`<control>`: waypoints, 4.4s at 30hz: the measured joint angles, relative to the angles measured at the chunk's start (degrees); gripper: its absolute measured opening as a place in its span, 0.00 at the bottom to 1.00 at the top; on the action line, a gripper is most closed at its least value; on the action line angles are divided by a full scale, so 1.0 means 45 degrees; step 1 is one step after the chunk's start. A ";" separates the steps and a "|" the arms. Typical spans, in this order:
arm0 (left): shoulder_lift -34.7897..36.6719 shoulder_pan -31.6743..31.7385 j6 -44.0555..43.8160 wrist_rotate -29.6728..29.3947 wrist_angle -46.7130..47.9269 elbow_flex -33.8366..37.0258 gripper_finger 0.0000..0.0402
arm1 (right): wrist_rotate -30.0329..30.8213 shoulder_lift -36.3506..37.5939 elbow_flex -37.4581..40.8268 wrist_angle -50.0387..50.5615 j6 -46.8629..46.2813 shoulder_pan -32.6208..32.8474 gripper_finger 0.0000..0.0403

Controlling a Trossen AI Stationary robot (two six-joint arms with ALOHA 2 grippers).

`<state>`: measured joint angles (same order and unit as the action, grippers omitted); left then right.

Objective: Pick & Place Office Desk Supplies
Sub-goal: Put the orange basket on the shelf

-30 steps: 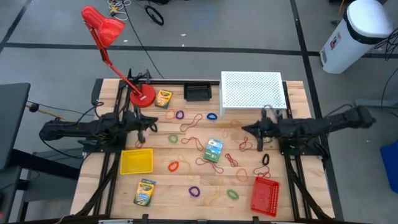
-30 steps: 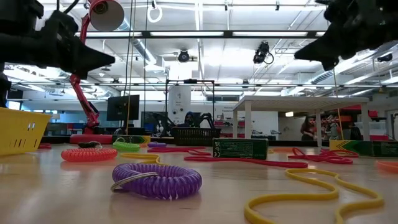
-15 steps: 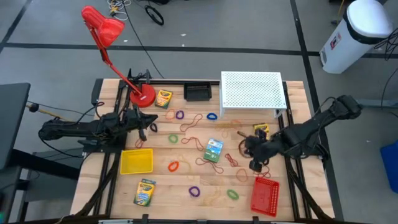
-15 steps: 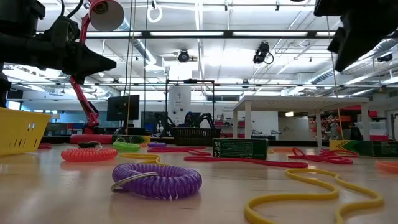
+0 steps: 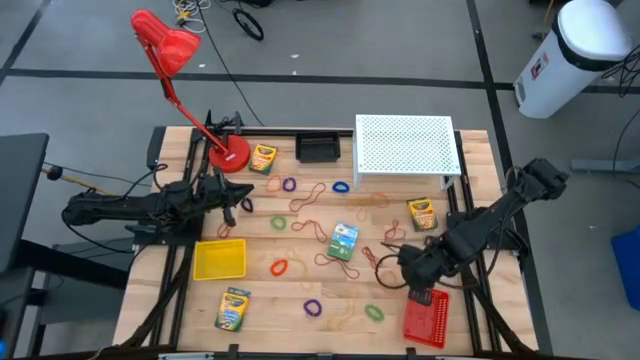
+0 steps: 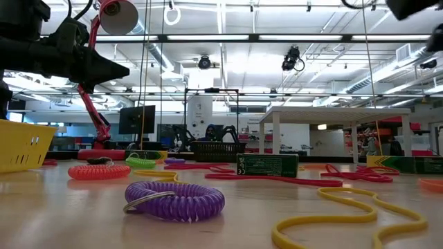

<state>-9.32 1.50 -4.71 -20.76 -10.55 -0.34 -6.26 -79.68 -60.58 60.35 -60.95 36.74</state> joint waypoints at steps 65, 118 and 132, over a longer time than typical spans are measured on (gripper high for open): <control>0.0005 0.0005 -0.0008 -0.0002 -0.0015 -0.0001 0.06 | 0.7488 0.0038 0.1454 -0.2443 -1.5122 -0.3228 0.02; 0.0000 0.0005 -0.0010 -0.0004 -0.0058 -0.0005 0.06 | 0.5446 -0.2182 0.1477 -0.2757 1.3801 -0.4505 0.52; 0.0000 0.0005 -0.0010 0.0001 -0.0069 0.0000 0.06 | 0.5736 -0.3140 0.0969 -0.3022 1.3927 -0.4277 0.03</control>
<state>-9.32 1.52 -4.75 -20.75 -10.86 -0.34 19.55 -93.81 -56.22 46.75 1.72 17.49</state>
